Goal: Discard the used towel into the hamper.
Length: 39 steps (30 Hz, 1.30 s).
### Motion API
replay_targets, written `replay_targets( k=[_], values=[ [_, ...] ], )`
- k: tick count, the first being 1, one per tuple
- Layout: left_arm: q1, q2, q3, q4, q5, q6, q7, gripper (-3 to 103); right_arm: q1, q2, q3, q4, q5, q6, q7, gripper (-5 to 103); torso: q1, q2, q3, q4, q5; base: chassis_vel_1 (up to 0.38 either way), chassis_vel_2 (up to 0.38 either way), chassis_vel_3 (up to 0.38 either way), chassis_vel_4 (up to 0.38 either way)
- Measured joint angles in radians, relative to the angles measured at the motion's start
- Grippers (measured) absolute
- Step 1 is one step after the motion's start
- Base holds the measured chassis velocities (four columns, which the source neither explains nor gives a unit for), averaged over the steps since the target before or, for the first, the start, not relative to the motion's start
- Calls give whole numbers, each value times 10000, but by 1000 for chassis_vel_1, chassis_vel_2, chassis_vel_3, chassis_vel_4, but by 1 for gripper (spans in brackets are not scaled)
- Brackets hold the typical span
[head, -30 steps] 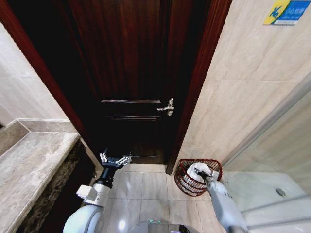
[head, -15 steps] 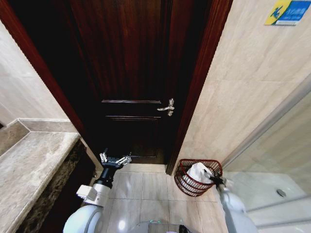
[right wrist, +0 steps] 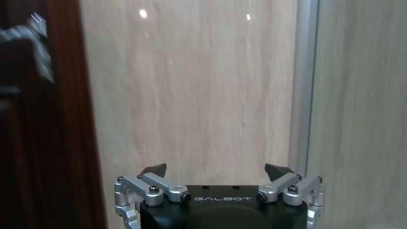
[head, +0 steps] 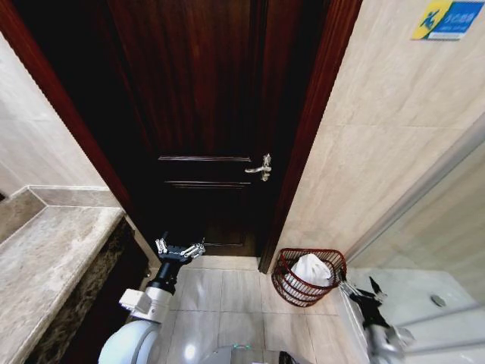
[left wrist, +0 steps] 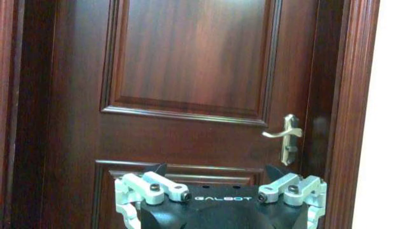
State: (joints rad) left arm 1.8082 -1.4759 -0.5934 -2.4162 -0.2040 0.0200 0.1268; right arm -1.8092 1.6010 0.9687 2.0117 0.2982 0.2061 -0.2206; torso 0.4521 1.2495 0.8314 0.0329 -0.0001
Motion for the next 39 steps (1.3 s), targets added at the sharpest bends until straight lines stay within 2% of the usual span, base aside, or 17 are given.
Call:
replay_targets(
  k=[6,10,13,14,15,17,25,29,32,39],
  values=[
    [0,0,0,0,0,0,0,100,-569,67,-531,1161,-483,624,392,100,2,-1,1,3,1,0,0,0,0],
    [0,0,0,0,0,0,0,100,-529,67,-902,2010,-819,623,646,100,2,-2,1,3,1,0,0,0,0],
    [0,0,0,0,0,0,-1,100,-388,68,-1235,2929,-796,60,1135,100,2,-2,1,1,-1,0,0,0,0],
    [0,0,0,0,0,0,1,100,-68,41,-1512,3611,-528,-617,1485,100,2,-2,1,2,0,0,0,0,0],
    [0,0,0,0,0,0,1,100,-68,41,-1512,3611,-528,-617,1485,100,2,-2,1,2,0,0,0,0,0],
    [0,0,-1,0,0,0,0,100,460,-188,-1608,4131,-306,-1252,1807,100,3,-2,2,3,-1,0,0,0,0],
    [0,0,0,0,0,1,0,100,1050,-581,-1620,4362,-169,-1796,2037,100,3,-2,2,0,2,0,0,0,0],
    [0,0,0,0,0,0,0,100,1081,-712,-1805,4300,-608,-1591,2041,100,3,-2,2,2,1,0,0,0,0],
    [0,0,0,1,0,0,0,100,946,-591,-1871,4199,-1027,-1126,2002,100,3,-3,2,1,1,0,0,0,0],
    [0,0,0,0,0,0,0,100,790,-483,-1781,4326,-1010,-768,1992,100,3,-2,1,2,0,0,0,0,0]
  ],
)
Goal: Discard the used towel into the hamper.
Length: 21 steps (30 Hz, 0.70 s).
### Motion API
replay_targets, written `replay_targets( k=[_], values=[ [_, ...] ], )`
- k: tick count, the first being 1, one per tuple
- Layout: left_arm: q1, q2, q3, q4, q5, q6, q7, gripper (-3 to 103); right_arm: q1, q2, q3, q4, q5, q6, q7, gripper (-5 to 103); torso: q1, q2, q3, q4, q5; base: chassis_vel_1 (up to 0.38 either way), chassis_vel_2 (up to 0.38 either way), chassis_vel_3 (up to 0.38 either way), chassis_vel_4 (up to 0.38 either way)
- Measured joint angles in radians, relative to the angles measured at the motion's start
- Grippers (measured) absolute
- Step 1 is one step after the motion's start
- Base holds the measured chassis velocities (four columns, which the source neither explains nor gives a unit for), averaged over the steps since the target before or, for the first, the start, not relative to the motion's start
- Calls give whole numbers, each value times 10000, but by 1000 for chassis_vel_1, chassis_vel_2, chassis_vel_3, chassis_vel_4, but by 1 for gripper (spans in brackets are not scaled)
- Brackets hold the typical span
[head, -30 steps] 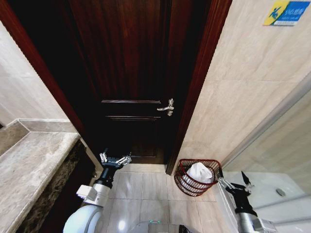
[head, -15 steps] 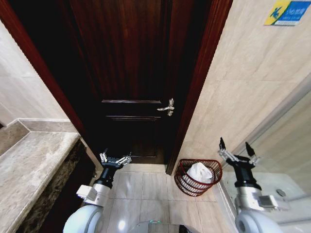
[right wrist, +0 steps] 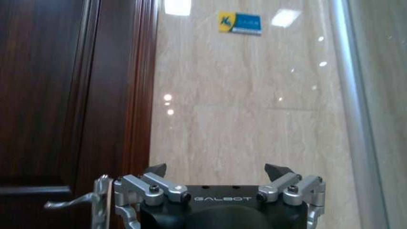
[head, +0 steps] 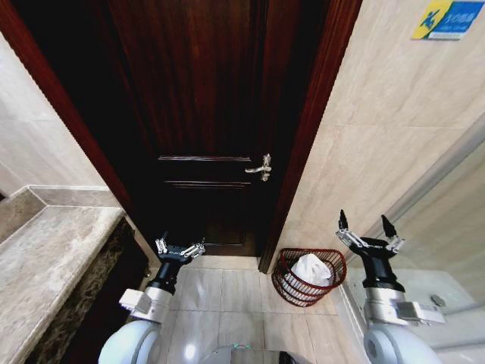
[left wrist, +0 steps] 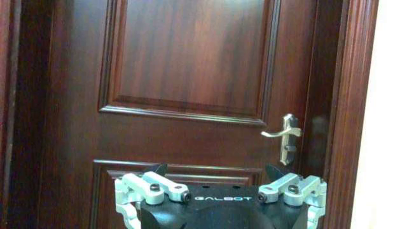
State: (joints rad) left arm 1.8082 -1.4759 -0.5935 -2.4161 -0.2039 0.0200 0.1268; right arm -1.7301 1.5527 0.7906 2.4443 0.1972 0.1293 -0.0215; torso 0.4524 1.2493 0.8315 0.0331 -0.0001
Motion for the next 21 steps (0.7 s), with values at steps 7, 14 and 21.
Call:
replay_targets(
  k=[7,14,21],
  values=[
    [0,0,0,0,0,0,0,100,-78,80,536,113,16,393,-166,100,0,0,0,-1,0,-16,-23,-15,-17],
    [0,0,0,0,0,0,0,100,261,22,553,57,204,577,-337,100,0,0,0,0,2,-65,-74,-67,-64],
    [0,0,0,0,0,1,0,100,296,73,591,187,190,635,-390,100,0,0,0,-1,0,-97,-102,-97,-102]
  ],
)
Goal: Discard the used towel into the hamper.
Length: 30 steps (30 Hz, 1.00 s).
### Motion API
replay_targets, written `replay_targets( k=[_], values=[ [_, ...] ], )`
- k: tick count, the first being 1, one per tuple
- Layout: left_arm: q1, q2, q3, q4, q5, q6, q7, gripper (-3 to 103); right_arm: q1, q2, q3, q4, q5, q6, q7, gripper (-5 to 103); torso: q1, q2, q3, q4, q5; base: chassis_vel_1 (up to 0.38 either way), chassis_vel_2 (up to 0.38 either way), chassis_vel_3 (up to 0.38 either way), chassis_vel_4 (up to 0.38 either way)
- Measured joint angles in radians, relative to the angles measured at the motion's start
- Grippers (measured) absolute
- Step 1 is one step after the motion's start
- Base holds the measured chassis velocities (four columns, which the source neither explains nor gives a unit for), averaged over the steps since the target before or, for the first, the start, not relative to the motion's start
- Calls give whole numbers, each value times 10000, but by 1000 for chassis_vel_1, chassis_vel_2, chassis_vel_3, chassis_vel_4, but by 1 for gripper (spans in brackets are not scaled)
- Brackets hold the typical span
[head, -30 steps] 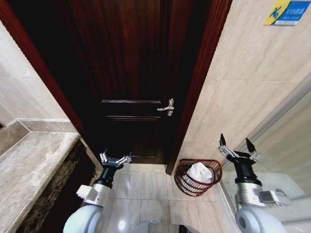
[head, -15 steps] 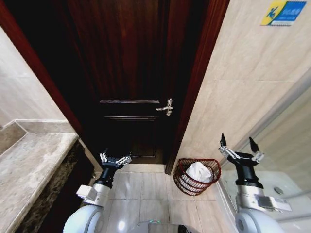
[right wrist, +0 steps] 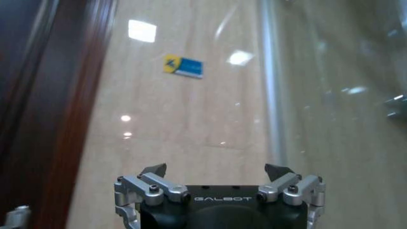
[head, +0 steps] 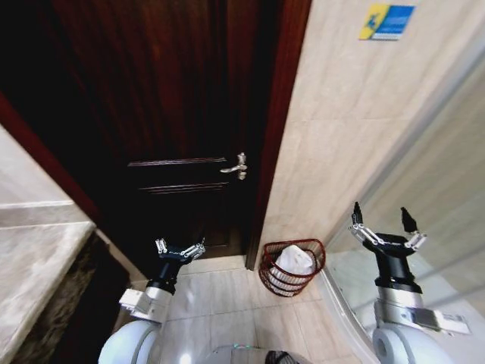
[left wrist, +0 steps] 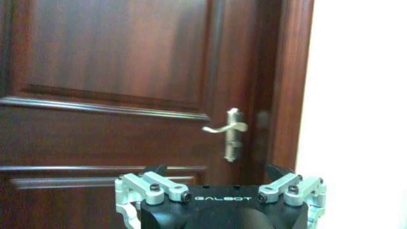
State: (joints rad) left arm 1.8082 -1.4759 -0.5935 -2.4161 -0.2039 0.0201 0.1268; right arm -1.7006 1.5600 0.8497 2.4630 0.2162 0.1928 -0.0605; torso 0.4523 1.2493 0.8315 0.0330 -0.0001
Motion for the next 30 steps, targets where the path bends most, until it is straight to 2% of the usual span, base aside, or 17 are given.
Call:
replay_targets(
  k=[30],
  values=[
    [0,0,0,0,0,0,0,100,-138,339,698,105,-173,568,-165,100,0,0,0,0,0,-124,-126,-125,-122]
  ],
)
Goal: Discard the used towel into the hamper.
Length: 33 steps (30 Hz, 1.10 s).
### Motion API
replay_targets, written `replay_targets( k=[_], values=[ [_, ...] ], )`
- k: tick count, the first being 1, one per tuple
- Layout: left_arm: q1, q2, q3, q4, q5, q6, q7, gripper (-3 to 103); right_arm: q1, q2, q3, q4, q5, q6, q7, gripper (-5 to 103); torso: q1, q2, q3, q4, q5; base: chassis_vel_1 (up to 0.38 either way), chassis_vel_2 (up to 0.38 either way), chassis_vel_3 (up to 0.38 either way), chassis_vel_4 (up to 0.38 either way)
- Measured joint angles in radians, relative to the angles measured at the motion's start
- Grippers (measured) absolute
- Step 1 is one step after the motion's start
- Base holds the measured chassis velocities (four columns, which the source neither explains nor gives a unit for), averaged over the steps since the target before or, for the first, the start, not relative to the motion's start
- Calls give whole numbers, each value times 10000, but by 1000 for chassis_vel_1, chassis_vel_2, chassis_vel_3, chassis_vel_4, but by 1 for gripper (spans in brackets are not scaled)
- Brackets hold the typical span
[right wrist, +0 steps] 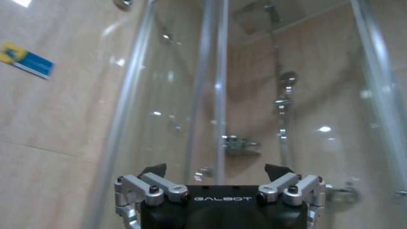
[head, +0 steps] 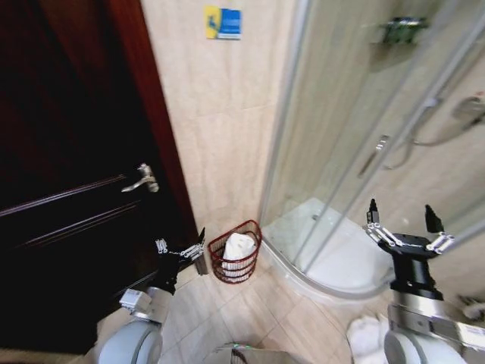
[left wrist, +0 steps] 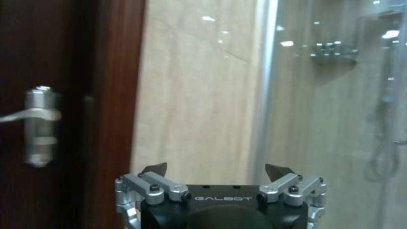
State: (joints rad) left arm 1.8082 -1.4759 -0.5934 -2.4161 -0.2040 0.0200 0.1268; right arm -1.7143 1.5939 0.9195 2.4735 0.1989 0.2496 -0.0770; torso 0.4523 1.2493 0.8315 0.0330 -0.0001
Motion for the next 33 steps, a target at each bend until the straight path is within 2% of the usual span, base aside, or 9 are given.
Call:
replay_targets(
  k=[22,33],
  values=[
    [0,0,0,0,0,0,0,100,129,-13,81,-350,-33,193,50,100,0,0,0,-2,1,-121,-122,-112,-121],
    [0,2,-1,0,0,0,0,100,133,0,-33,-377,-1,207,40,100,0,0,0,0,-2,-15,-41,8,34]
  ],
)
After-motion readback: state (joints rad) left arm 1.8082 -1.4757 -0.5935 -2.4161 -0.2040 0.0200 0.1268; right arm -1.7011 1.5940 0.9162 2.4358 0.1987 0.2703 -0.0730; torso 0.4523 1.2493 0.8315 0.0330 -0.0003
